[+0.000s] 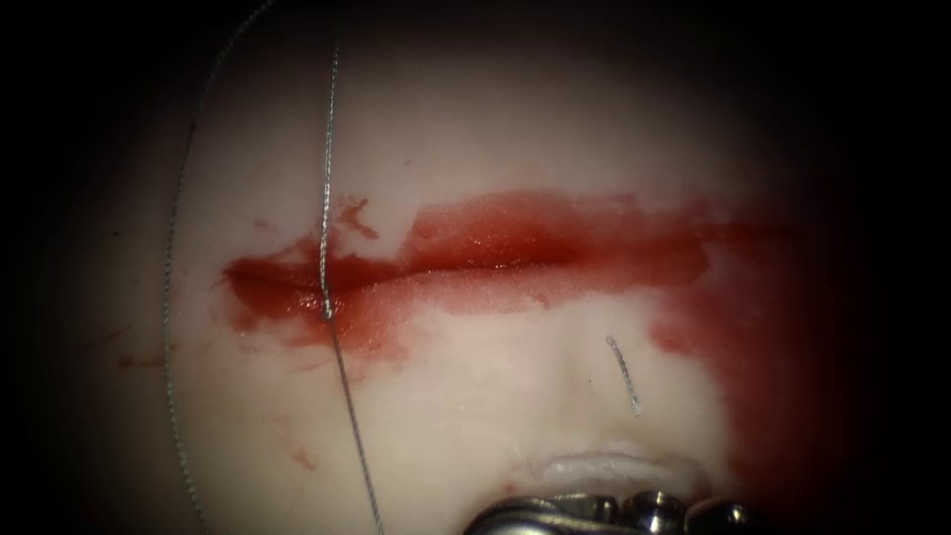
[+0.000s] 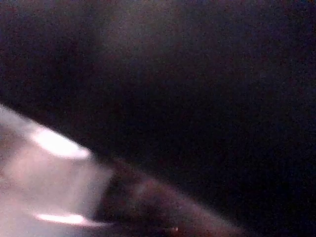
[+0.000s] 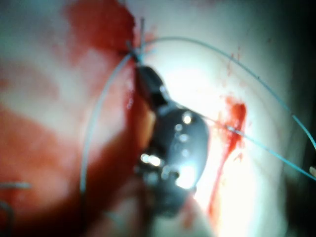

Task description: Wound Closure

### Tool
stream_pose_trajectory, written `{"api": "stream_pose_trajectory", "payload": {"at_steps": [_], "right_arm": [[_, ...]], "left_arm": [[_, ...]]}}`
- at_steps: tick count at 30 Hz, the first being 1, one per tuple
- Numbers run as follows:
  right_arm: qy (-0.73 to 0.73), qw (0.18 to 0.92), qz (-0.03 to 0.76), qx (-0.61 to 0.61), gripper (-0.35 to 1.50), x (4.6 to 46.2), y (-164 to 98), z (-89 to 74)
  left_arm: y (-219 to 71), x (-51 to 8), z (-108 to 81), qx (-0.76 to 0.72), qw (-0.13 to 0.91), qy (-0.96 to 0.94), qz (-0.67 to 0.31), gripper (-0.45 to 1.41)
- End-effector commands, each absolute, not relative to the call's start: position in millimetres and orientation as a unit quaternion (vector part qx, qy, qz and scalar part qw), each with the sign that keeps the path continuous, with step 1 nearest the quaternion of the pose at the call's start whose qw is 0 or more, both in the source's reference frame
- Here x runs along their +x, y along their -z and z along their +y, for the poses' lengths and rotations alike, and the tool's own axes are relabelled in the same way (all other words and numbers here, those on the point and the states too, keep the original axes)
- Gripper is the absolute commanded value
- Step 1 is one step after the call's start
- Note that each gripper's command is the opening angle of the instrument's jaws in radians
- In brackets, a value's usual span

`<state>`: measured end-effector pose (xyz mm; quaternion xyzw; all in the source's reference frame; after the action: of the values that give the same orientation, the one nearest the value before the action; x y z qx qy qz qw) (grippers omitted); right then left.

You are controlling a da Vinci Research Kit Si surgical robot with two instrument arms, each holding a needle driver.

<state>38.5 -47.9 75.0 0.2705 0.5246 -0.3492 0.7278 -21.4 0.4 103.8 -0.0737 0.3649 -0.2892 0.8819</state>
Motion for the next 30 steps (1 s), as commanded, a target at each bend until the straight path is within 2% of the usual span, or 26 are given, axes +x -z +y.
{"api": "stream_pose_trajectory", "payload": {"at_steps": [1, 8, 10, 11, 12, 14, 16, 17, 19, 22, 24, 26, 28, 30], "right_arm": [[0.351, 0.727, 0.525, 0.27, -0.35, 39.4, -75, -47.3], [0.344, 0.731, 0.524, 0.27, -0.35, 39.4, -75, -47.3], [0.324, 0.743, 0.527, 0.256, -0.35, 39.6, -75, -46.6], [0.318, 0.747, 0.533, 0.24, -0.15, 39.7, -75, -46.0], [0.309, 0.751, 0.535, 0.232, 0.14, 39.6, -74, -45.5], [0.29, 0.761, 0.537, 0.217, 0.44, 39.3, -74, -44.4], [0.262, 0.777, 0.542, 0.183, 0.99, 38.9, -74, -43.3], [0.238, 0.79, 0.542, 0.16, 1.21, 38.6, -74, -42.5], [0.2, 0.804, 0.543, 0.136, 1.36, 38.2, -74, -41.3], [0.157, 0.816, 0.542, 0.126, 1.36, 37.3, -73, -39.2], [0.125, 0.824, 0.539, 0.12, 1.3, 36.6, -72, -37.9], [0.098, 0.832, 0.535, 0.111, 1.28, 36.3, -71, -37.1], [0.072, 0.841, 0.527, 0.099, 0.94, 36.1, -71, -36.3], [0.033, 0.847, 0.522, 0.094, 0.86, 36.0, -71, -35.8]], "left_arm": [[-103, -21.9, 1.9, -0.073, 0.882, 0.293, 0.362, -0.45], [-103, -22.0, 1.9, -0.057, 0.882, 0.3, 0.36, -0.45], [-103, -22.3, 2.1, -0.116, 0.882, 0.274, 0.366, -0.45], [-103, -22.2, 2.1, -0.201, 0.876, 0.234, 0.372, -0.45], [-103, -21.9, 2.0, -0.254, 0.868, 0.207, 0.374, -0.45], [-102, -20.6, 1.4, -0.365, 0.84, 0.147, 0.374, -0.45], [-100, -19.2, 0.2, -0.418, 0.824, 0.123, 0.362, -0.45], [-99, -18.8, -0.4, -0.416, 0.829, 0.131, 0.35, -0.45], [-98, -17.9, -1.8, -0.416, 0.836, 0.14, 0.33, -0.45], [-96, -16.4, -4.4, -0.405, 0.851, 0.165, 0.29, -0.45], [-94, -15.3, -6.1, -0.398, 0.859, 0.182, 0.266, -0.45], [-92, -14.4, -7.7, -0.366, 0.88, 0.224, 0.202, -0.45], [-91, -13.6, -9.1, -0.323, 0.893, 0.272, 0.157, -0.45], [-89, -13.2, -10.9, -0.255, 0.902, 0.339, 0.081, -0.45]]}}
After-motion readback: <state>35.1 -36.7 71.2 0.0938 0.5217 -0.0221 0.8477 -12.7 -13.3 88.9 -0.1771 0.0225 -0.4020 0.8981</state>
